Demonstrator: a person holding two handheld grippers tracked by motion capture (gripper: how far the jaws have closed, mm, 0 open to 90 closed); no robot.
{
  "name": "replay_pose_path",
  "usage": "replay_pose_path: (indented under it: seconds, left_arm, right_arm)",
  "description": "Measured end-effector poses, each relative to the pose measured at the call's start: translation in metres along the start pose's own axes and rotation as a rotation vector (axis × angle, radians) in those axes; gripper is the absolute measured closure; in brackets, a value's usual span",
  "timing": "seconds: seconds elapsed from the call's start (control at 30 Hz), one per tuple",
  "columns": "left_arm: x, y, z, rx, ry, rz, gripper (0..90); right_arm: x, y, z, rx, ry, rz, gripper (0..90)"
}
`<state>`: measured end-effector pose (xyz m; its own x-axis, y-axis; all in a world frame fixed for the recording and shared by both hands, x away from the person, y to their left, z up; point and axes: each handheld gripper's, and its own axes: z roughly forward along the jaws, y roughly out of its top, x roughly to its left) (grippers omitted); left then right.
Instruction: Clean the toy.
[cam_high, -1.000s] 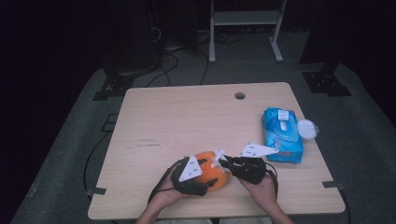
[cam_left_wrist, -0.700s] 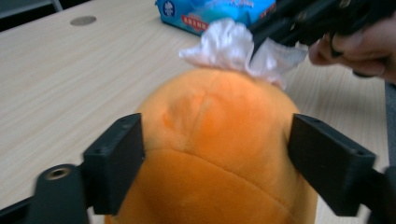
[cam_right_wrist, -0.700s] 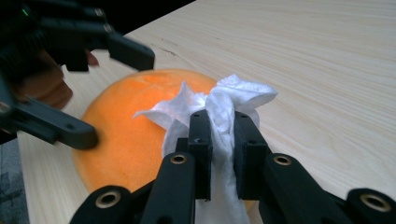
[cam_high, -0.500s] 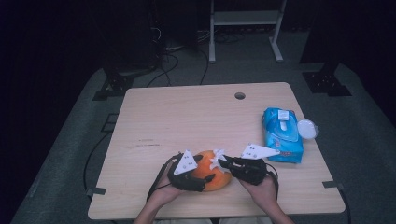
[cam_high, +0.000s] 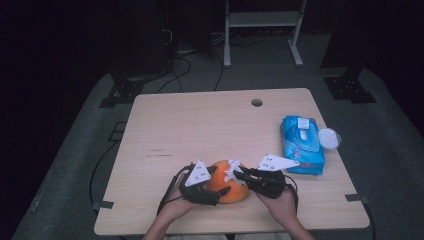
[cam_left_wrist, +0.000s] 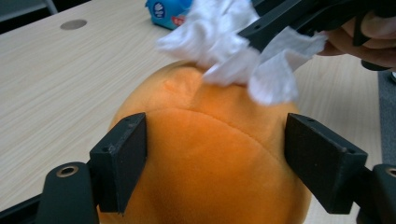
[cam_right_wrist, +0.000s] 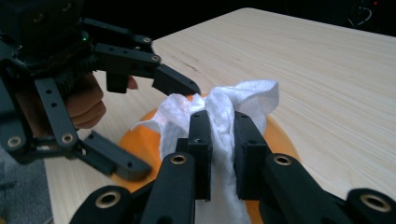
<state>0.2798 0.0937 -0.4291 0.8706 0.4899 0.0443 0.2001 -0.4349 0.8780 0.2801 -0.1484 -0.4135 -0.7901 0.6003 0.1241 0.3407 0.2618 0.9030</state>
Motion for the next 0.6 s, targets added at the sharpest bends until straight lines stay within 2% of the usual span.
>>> replay_pose_path:
  seconds: [0.03, 0.1, 0.2, 0.27, 0.3, 0.37, 0.47, 0.5, 0.53, 0.6]
  left_arm:
    - [0.0, 0.001, -0.001, 0.003, 0.0, 0.011, 22.4]
    - [0.003, 0.001, -0.004, -0.003, -0.006, 0.001, 20.2]
    - [0.01, 0.001, -0.007, -0.018, 0.017, -0.047, 14.9]
    - [0.012, -0.001, -0.006, -0.012, -0.003, -0.084, 14.8]
    - [0.011, -0.002, -0.004, -0.012, -0.01, -0.08, 18.9]
    - [0.005, -0.001, 0.0, -0.006, -0.002, -0.054, 21.4]
    - [-0.004, 0.004, 0.003, -0.016, -0.004, -0.014, 22.1]
    - [-0.006, 0.005, 0.004, -0.009, 0.001, 0.002, 21.9]
    - [-0.006, 0.006, 0.003, -0.008, 0.0, 0.004, 21.3]
    - [-0.001, 0.005, -0.002, -0.015, -0.005, -0.006, 19.0]
  right_arm:
    - [0.002, 0.001, 0.001, 0.01, -0.003, -0.012, 78.6]
    - [-0.001, -0.002, 0.002, 0.023, -0.008, -0.003, 78.7]
    - [-0.01, -0.007, 0.002, 0.032, -0.024, 0.02, 78.8]
    - [-0.015, -0.008, 0.001, 0.034, -0.035, 0.032, 78.7]
    - [-0.016, -0.007, 0.0, 0.034, -0.04, 0.036, 78.7]
    - [-0.012, -0.004, -0.002, 0.023, -0.041, 0.031, 78.7]
    - [-0.002, 0.003, -0.004, -0.009, 0.005, -0.003, 78.6]
    - [0.001, 0.005, -0.003, -0.004, 0.004, -0.015, 78.6]
    - [0.001, 0.005, -0.002, 0.005, -0.003, -0.025, 78.7]
    - [-0.004, 0.002, -0.001, 0.021, -0.012, -0.005, 78.7]
